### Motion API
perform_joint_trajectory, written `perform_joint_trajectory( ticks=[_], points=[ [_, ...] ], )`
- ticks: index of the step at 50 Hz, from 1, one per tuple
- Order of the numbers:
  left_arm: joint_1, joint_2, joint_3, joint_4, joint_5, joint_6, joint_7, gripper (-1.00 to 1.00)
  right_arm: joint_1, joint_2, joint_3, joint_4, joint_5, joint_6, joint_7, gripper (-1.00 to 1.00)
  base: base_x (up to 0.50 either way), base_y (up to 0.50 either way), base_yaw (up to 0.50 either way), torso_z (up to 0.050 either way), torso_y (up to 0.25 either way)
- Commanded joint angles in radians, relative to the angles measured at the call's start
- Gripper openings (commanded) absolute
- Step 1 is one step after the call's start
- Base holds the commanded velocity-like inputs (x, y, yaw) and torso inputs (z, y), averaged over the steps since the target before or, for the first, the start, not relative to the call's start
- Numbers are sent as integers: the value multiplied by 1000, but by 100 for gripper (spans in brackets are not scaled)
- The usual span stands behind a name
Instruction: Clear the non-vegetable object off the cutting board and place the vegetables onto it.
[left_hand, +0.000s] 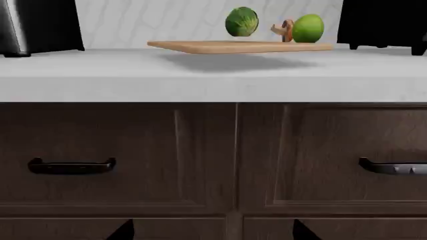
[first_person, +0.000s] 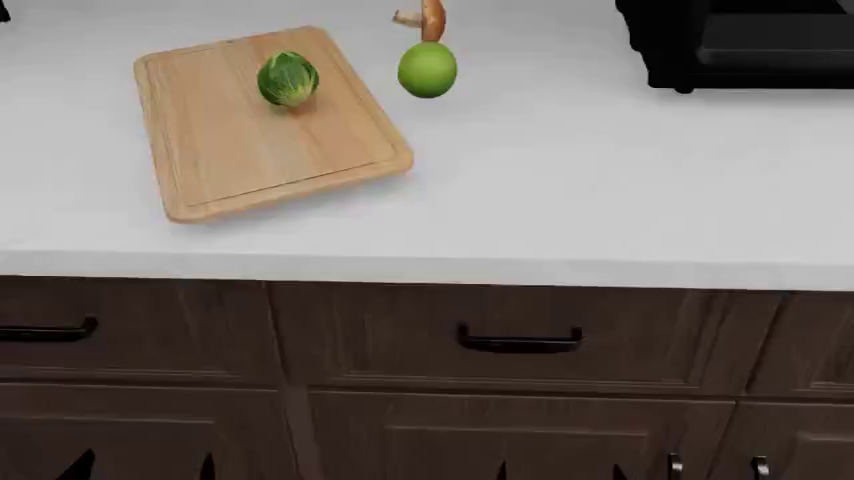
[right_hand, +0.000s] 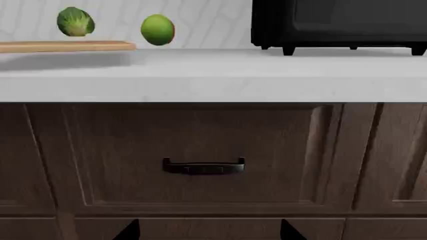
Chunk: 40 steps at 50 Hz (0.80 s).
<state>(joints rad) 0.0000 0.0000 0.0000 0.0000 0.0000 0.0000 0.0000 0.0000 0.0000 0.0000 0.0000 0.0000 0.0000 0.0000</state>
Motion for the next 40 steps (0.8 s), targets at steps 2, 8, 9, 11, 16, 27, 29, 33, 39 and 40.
perform_joint_trajectory(
  ticks=[2, 8, 9, 11, 16, 27, 29, 33, 39, 40],
  points=[
    [0, -21, 25, -3, -22, 5, -24, 100, 0, 35, -44, -2, 34, -3, 43, 100, 0, 0, 0, 0, 0],
    [-6, -38, 46, -16, -32, 11, -53, 100, 7, 47, -53, 7, 57, 7, 59, 100, 0, 0, 0, 0, 0],
    [-10, -41, 54, -16, -19, -6, -63, 100, 9, 49, -55, 12, 59, 7, 60, 100, 0, 0, 0, 0, 0],
    [10, -29, 35, 0, 30, 4, -51, 100, 16, 24, -38, 12, 29, 14, 27, 100, 0, 0, 0, 0, 0],
    [-13, -27, 47, -23, 11, -2, -52, 100, -1, 30, -27, 6, 29, 2, 39, 100, 0, 50, 0, 0, 0],
    [-32, -51, 85, -49, -22, 6, -66, 100, -13, 53, -47, -2, 48, 4, 80, 100, 0, 488, 0, 0, 0],
    [-30, -55, 88, -42, -27, 3, -70, 100, -13, 56, -51, -2, 52, 4, 84, 100, 0, 500, 0, 0, 0],
    [-27, -61, 95, -37, -31, 2, -78, 100, -13, 62, -58, -5, 59, 5, 91, 100, 0, 500, 0, 0, 0],
    [-30, -69, 107, -45, -35, 6, -90, 100, -11, 70, -68, -4, 69, 3, 99, 100, 0, 500, 0, 0, 0],
    [-31, -70, 108, -45, -37, 5, -91, 100, -12, 73, -73, -7, 67, 0, 98, 100, 0, 12, 0, 0, 0]
  ],
)
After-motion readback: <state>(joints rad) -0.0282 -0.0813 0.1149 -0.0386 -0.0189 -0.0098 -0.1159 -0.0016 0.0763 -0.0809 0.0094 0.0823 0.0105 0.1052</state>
